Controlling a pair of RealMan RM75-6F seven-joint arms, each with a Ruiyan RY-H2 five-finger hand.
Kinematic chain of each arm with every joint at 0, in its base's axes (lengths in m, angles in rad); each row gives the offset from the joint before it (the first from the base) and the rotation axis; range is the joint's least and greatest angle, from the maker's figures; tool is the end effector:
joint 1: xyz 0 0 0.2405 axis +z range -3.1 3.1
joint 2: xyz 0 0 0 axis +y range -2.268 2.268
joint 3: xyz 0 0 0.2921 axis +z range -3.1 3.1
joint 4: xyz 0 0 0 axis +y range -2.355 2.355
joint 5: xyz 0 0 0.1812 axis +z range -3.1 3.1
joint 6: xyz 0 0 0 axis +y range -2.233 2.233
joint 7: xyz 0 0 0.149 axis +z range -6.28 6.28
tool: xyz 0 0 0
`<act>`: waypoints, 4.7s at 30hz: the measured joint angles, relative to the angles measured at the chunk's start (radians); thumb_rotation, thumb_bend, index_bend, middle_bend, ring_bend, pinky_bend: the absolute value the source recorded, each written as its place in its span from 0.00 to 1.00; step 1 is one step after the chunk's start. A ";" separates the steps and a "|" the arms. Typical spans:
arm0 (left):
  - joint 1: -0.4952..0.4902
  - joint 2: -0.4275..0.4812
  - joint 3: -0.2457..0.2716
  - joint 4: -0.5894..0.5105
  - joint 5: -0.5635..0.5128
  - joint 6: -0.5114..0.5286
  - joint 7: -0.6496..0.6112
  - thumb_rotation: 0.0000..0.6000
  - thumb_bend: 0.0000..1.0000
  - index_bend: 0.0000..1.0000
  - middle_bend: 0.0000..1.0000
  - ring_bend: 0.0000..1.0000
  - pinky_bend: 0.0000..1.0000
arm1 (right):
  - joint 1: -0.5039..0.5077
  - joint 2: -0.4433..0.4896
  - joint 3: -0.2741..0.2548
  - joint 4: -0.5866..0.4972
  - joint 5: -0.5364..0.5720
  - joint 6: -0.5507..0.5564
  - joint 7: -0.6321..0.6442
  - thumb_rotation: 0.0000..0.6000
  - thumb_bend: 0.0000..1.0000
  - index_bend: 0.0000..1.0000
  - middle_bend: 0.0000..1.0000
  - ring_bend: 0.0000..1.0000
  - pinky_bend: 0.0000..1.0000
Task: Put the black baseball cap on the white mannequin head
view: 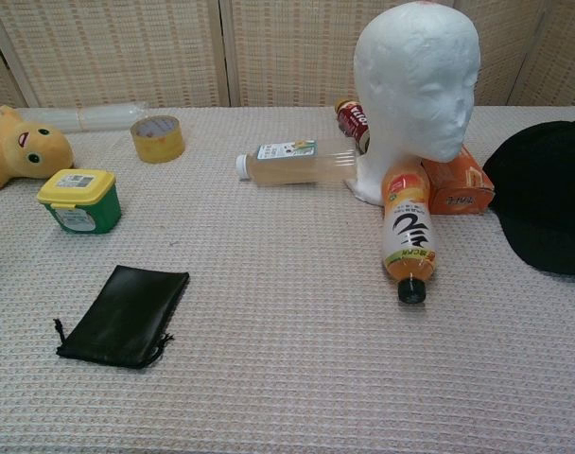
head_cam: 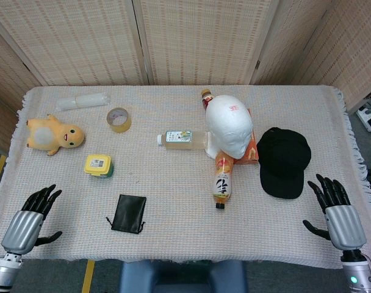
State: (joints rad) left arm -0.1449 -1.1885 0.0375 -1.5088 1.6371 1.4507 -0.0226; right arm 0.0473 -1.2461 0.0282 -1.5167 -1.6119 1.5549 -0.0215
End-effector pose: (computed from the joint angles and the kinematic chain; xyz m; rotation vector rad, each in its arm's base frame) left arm -0.3258 0.1891 0.1605 -1.6099 -0.8866 -0.9265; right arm -0.3300 -0.1698 0.1649 1.4250 -0.8552 0.9748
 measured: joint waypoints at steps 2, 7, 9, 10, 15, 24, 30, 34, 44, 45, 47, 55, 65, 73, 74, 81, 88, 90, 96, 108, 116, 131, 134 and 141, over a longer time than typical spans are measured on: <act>-0.003 0.010 0.003 -0.004 -0.002 -0.009 -0.024 1.00 0.15 0.04 0.00 0.00 0.14 | -0.001 -0.056 0.004 0.063 0.004 0.007 0.007 1.00 0.11 0.33 0.00 0.00 0.00; -0.009 0.035 0.012 -0.016 0.007 -0.014 -0.087 1.00 0.15 0.04 0.00 0.00 0.14 | 0.000 -0.222 0.017 0.266 0.014 0.028 0.045 1.00 0.13 0.49 0.00 0.00 0.00; -0.011 0.047 0.016 -0.021 0.012 -0.015 -0.119 1.00 0.15 0.04 0.00 0.00 0.14 | 0.002 -0.301 0.025 0.371 0.021 0.036 0.072 1.00 0.14 0.51 0.00 0.00 0.00; -0.013 0.052 0.018 -0.022 0.015 -0.016 -0.132 1.00 0.15 0.04 0.00 0.00 0.14 | 0.004 -0.335 0.029 0.418 0.024 0.038 0.085 1.00 0.15 0.51 0.00 0.00 0.00; -0.021 0.077 0.030 -0.026 0.029 -0.024 -0.196 1.00 0.15 0.04 0.00 0.00 0.14 | 0.018 -0.515 0.057 0.683 0.047 0.053 0.153 1.00 0.20 0.52 0.00 0.00 0.00; -0.038 0.086 0.043 -0.020 0.025 -0.065 -0.226 1.00 0.15 0.04 0.00 0.00 0.14 | 0.070 -0.784 0.116 1.106 0.105 0.054 0.249 1.00 0.23 0.50 0.00 0.00 0.00; -0.045 0.083 0.043 -0.013 0.019 -0.078 -0.236 1.00 0.15 0.04 0.00 0.00 0.14 | 0.121 -0.894 0.151 1.260 0.150 0.006 0.294 1.00 0.23 0.48 0.00 0.00 0.00; -0.050 0.080 0.041 -0.008 0.009 -0.090 -0.238 1.00 0.15 0.04 0.00 0.00 0.14 | 0.147 -0.930 0.165 1.304 0.171 -0.019 0.303 1.00 0.23 0.47 0.00 0.00 0.00; -0.057 0.074 0.031 0.002 -0.019 -0.109 -0.236 1.00 0.15 0.04 0.00 0.00 0.14 | 0.179 -0.968 0.177 1.350 0.197 -0.063 0.305 1.00 0.25 0.47 0.00 0.00 0.00; -0.057 0.070 0.030 0.004 -0.019 -0.108 -0.235 1.00 0.15 0.04 0.00 0.00 0.14 | 0.183 -0.969 0.179 1.352 0.200 -0.065 0.303 1.00 0.25 0.47 0.00 0.00 0.00; -0.057 0.064 0.030 0.009 -0.019 -0.108 -0.231 1.00 0.15 0.04 0.00 0.00 0.14 | 0.197 -0.972 0.186 1.358 0.209 -0.072 0.300 1.00 0.25 0.47 0.00 0.00 0.00; -0.061 0.055 0.027 0.018 -0.036 -0.123 -0.213 1.00 0.15 0.04 0.00 0.00 0.14 | 0.229 -0.977 0.202 1.373 0.232 -0.103 0.290 1.00 0.25 0.47 0.00 0.00 0.00; -0.061 0.046 0.019 0.021 -0.058 -0.133 -0.187 1.00 0.15 0.04 0.00 0.00 0.14 | 0.263 -0.977 0.213 1.385 0.252 -0.138 0.280 1.00 0.28 0.47 0.00 0.00 0.00; -0.060 0.039 0.012 0.027 -0.071 -0.132 -0.176 1.00 0.16 0.04 0.00 0.00 0.14 | 0.290 -0.969 0.227 1.387 0.271 -0.166 0.296 1.00 0.39 0.50 0.00 0.00 0.00; -0.059 0.039 0.011 0.027 -0.072 -0.130 -0.176 1.00 0.16 0.04 0.00 0.00 0.14 | 0.293 -0.966 0.231 1.387 0.275 -0.164 0.303 1.00 0.42 0.53 0.00 0.00 0.00; -0.054 0.041 0.003 0.025 -0.083 -0.119 -0.171 1.00 0.16 0.04 0.00 0.00 0.14 | 0.326 -0.930 0.274 1.372 0.311 -0.113 0.357 1.00 0.46 0.70 0.09 0.00 0.00; -0.046 0.045 0.001 0.016 -0.083 -0.104 -0.163 1.00 0.16 0.04 0.00 0.00 0.14 | 0.352 -0.865 0.322 1.329 0.348 -0.045 0.410 1.00 0.43 0.80 0.15 0.00 0.00; -0.044 0.047 0.001 0.013 -0.080 -0.099 -0.161 1.00 0.16 0.04 0.00 0.00 0.14 | 0.359 -0.845 0.335 1.309 0.359 -0.036 0.420 1.00 0.42 0.83 0.16 0.00 0.00; -0.040 0.050 0.002 0.010 -0.075 -0.092 -0.157 1.00 0.16 0.04 0.00 0.00 0.14 | 0.377 -0.794 0.368 1.256 0.386 -0.023 0.420 1.00 0.35 0.89 0.21 0.00 0.00; -0.039 0.044 -0.001 0.014 -0.083 -0.098 -0.142 1.00 0.16 0.04 0.00 0.00 0.13 | 0.468 -0.728 0.489 1.164 0.474 -0.042 0.422 1.00 0.33 0.92 0.24 0.00 0.00; -0.042 0.036 -0.006 0.022 -0.095 -0.108 -0.128 1.00 0.16 0.04 0.00 0.00 0.13 | 0.564 -0.659 0.580 1.071 0.532 -0.043 0.390 1.00 0.31 0.92 0.24 0.00 0.00; -0.044 0.013 -0.020 0.033 -0.122 -0.120 -0.096 1.00 0.16 0.04 0.00 0.00 0.13 | 0.754 -0.603 0.630 0.865 0.513 0.026 0.214 1.00 0.28 0.92 0.24 0.00 0.00; -0.045 0.012 -0.025 0.035 -0.130 -0.123 -0.097 1.00 0.16 0.04 0.00 0.00 0.13 | 0.791 -0.601 0.627 0.814 0.493 0.046 0.164 1.00 0.28 0.92 0.24 0.00 0.00; -0.044 0.017 -0.028 0.034 -0.132 -0.119 -0.107 1.00 0.16 0.04 0.00 0.00 0.13 | 0.867 -0.610 0.601 0.692 0.435 0.088 0.037 1.00 0.27 0.92 0.24 0.00 0.00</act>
State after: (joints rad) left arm -0.1893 -1.1715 0.0092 -1.4751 1.5052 1.3313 -0.1298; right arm 0.9141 -1.8558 0.6290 -0.8248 -1.1764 1.6425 0.0159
